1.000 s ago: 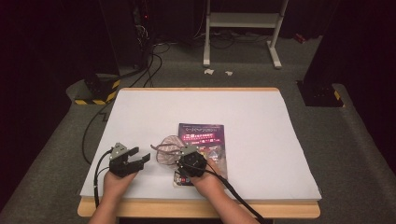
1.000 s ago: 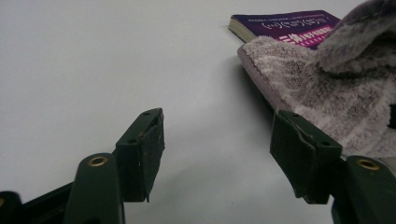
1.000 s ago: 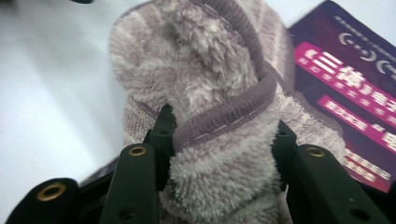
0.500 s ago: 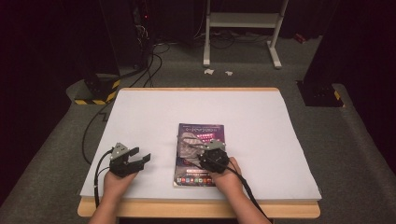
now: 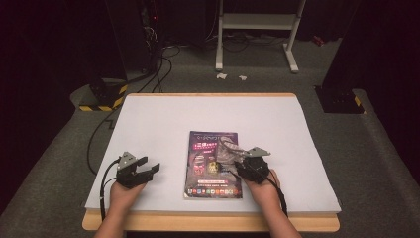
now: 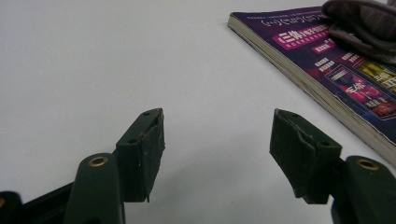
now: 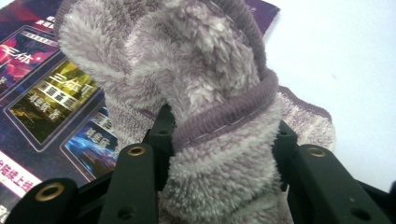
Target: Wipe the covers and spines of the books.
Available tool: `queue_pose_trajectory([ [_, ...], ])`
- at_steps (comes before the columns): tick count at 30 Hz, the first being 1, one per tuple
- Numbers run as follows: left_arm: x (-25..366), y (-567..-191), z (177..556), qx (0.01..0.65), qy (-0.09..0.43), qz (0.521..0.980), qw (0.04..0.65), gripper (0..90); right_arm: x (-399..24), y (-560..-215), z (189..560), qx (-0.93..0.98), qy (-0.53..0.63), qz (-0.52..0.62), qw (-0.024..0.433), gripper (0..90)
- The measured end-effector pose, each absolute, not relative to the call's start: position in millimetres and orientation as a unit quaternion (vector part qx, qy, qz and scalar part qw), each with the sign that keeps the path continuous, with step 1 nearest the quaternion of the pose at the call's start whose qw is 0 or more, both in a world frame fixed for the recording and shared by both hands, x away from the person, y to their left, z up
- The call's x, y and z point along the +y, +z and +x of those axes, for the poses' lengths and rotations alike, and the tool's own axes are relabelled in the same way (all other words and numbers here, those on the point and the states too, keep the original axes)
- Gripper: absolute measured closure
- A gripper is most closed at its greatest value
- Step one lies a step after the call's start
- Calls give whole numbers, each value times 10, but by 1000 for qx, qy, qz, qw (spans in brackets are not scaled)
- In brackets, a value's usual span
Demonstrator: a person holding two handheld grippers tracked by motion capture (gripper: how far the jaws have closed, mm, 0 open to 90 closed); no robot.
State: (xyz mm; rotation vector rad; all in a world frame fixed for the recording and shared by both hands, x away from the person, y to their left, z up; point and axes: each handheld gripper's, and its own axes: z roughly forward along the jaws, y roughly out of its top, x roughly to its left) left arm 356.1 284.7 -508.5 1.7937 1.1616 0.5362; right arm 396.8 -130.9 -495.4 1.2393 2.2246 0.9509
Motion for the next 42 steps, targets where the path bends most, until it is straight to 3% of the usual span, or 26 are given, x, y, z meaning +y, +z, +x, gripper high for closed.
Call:
queue_pose_trajectory([
  [11,2846,-5086,3565,470,216,727,452,358,-1239,-4787,4004,797,351,435,230,583],
  [18,2845,-5085,3563,470,217,727,450,358,-1164,-4605,4263,777,359,453,251,578],
  [24,2846,-5085,3565,471,217,727,450,359,-1088,-4760,4541,775,331,473,258,534],
  [27,2847,-5086,3567,472,216,727,450,359,-1036,-4890,4641,782,318,482,235,513],
  [42,2846,-5087,3570,473,216,727,449,361,-652,-4899,4712,809,299,441,248,571],
])
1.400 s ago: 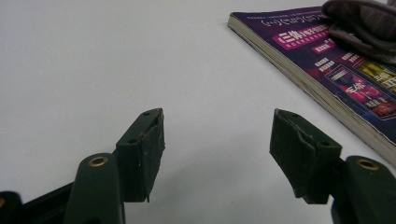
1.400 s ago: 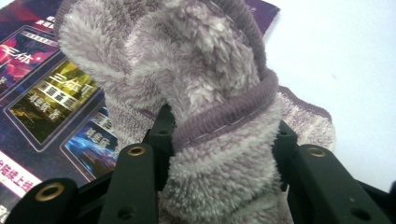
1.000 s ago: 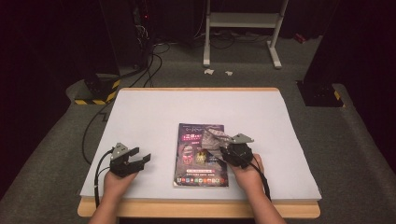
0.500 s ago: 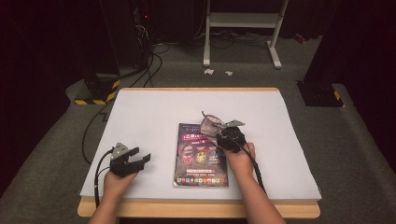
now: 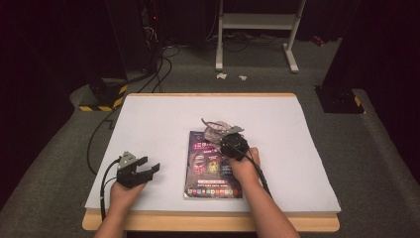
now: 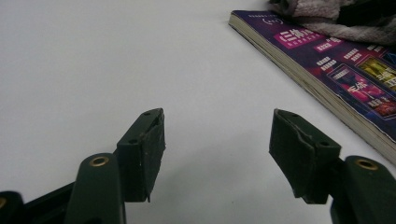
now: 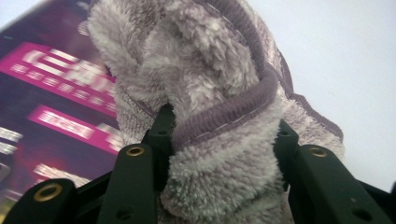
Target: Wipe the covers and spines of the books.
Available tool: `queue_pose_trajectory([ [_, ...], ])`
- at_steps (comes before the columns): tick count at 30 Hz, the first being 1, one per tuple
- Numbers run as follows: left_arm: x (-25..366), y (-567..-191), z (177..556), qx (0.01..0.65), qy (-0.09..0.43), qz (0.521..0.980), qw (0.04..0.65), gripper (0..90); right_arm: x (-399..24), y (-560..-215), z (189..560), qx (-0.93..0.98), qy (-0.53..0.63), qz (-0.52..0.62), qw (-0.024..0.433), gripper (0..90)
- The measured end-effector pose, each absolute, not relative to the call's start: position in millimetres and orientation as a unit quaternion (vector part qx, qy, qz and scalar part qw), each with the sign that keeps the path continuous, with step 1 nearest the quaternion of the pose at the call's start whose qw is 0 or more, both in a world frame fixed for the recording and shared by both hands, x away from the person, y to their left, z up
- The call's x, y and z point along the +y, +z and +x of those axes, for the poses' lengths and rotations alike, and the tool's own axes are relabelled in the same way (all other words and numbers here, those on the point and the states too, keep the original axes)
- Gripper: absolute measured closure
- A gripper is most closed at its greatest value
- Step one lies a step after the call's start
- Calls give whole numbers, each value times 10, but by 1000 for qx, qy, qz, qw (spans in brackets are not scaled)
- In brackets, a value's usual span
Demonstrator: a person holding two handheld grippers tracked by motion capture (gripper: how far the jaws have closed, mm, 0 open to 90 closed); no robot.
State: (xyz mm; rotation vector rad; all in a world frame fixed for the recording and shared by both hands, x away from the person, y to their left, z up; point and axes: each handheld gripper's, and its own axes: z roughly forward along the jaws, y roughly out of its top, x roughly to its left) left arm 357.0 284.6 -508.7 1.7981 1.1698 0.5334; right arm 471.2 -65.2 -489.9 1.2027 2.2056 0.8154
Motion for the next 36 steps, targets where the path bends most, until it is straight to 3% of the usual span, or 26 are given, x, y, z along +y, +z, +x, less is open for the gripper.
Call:
queue_pose_trajectory([
  [10,2843,-5086,3566,469,218,729,448,361,-5,-4899,4698,834,325,393,210,571],
  [17,2843,-5086,3565,470,217,729,448,361,177,-4895,4656,841,332,376,200,571],
  [25,2842,-5085,3564,469,218,729,448,361,28,-4896,4688,837,326,391,201,570],
  [36,2838,-5086,3562,470,218,729,448,361,-478,-4899,4722,817,314,431,218,570],
])
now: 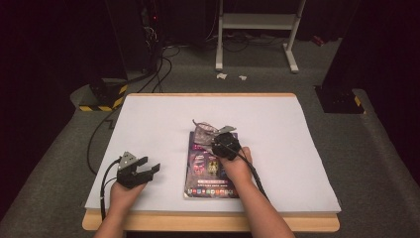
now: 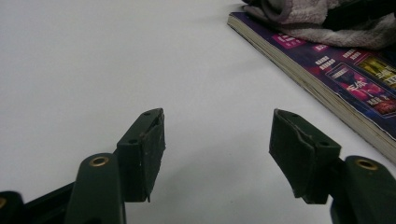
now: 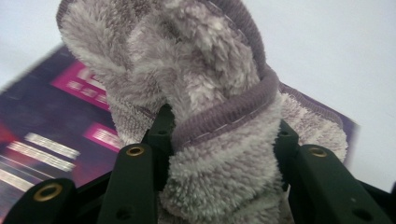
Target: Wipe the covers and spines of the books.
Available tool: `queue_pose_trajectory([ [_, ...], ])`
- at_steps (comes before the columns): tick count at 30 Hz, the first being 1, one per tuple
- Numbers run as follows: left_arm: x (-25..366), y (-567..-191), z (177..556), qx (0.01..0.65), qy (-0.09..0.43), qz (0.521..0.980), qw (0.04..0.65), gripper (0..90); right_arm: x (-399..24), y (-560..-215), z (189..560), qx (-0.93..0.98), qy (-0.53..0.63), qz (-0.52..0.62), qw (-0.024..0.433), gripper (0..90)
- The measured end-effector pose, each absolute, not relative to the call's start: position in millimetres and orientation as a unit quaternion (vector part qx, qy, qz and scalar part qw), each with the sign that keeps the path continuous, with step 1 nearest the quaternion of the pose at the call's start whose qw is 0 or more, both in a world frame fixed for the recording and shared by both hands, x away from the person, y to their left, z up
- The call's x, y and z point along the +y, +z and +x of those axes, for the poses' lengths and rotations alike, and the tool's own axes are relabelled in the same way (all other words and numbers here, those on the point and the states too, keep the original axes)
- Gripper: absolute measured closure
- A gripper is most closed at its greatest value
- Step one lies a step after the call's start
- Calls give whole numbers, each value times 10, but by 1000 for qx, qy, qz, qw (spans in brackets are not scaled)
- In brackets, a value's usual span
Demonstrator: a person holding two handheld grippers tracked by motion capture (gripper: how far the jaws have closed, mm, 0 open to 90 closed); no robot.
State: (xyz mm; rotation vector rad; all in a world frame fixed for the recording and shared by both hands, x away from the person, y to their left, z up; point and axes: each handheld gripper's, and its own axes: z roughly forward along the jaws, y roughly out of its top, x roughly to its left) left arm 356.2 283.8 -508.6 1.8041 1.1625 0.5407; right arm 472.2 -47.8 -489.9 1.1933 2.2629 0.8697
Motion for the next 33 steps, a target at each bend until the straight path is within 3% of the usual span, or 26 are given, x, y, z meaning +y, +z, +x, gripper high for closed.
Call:
queue_pose_trajectory([
  [15,2836,-5086,3563,469,220,730,446,361,-1165,-4898,4772,781,305,494,232,570],
  [33,2841,-5086,3573,469,215,733,443,362,-709,-4877,4871,800,295,464,242,574],
])
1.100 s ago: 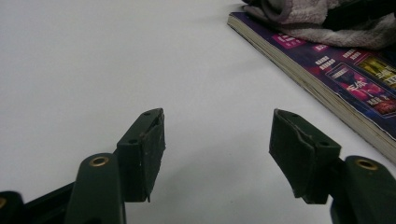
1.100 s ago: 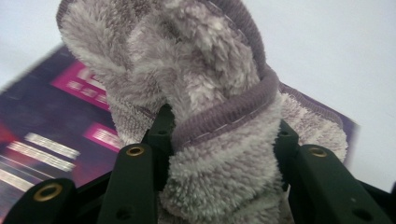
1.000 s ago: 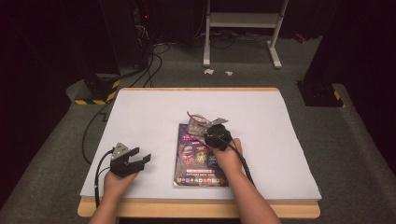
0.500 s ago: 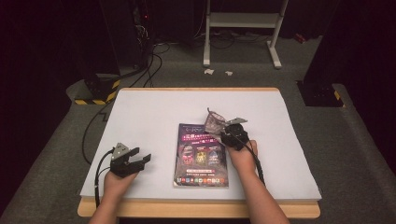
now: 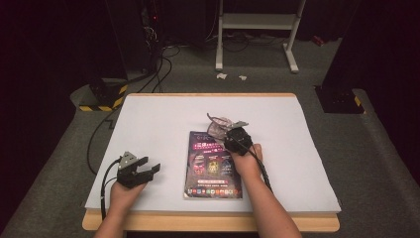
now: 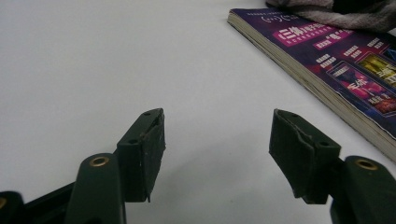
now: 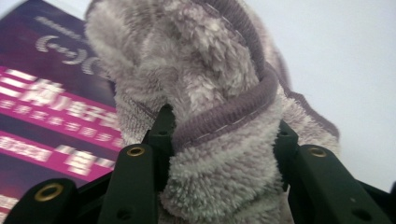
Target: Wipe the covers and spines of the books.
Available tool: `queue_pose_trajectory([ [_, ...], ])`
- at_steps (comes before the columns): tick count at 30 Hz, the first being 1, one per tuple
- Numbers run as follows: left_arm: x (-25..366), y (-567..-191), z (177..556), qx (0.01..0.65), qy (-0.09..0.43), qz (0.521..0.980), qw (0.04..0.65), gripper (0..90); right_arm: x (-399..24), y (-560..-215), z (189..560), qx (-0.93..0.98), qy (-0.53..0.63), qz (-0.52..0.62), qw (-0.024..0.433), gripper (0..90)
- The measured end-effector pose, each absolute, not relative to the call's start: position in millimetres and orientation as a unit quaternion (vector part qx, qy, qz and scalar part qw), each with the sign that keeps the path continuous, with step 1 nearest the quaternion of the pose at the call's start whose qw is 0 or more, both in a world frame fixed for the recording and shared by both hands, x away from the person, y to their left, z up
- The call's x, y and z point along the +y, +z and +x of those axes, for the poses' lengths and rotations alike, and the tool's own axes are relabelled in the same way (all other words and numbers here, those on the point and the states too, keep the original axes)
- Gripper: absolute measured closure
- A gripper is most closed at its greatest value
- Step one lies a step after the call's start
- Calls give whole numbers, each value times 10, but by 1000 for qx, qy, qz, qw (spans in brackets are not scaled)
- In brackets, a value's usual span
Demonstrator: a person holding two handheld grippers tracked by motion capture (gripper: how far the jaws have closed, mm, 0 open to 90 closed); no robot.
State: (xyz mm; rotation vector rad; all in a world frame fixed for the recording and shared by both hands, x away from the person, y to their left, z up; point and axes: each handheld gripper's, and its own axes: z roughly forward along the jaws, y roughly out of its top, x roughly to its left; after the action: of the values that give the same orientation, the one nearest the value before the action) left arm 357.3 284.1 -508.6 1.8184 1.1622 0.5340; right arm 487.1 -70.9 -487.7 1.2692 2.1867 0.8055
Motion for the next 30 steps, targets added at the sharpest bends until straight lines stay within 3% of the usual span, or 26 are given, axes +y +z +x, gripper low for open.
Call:
queue_pose_trajectory([
  [18,2838,-5086,3574,468,215,735,441,362,217,-4897,4475,844,339,368,191,575],
  [30,2836,-5086,3573,467,216,735,441,362,117,-4912,4587,836,334,385,204,573],
])
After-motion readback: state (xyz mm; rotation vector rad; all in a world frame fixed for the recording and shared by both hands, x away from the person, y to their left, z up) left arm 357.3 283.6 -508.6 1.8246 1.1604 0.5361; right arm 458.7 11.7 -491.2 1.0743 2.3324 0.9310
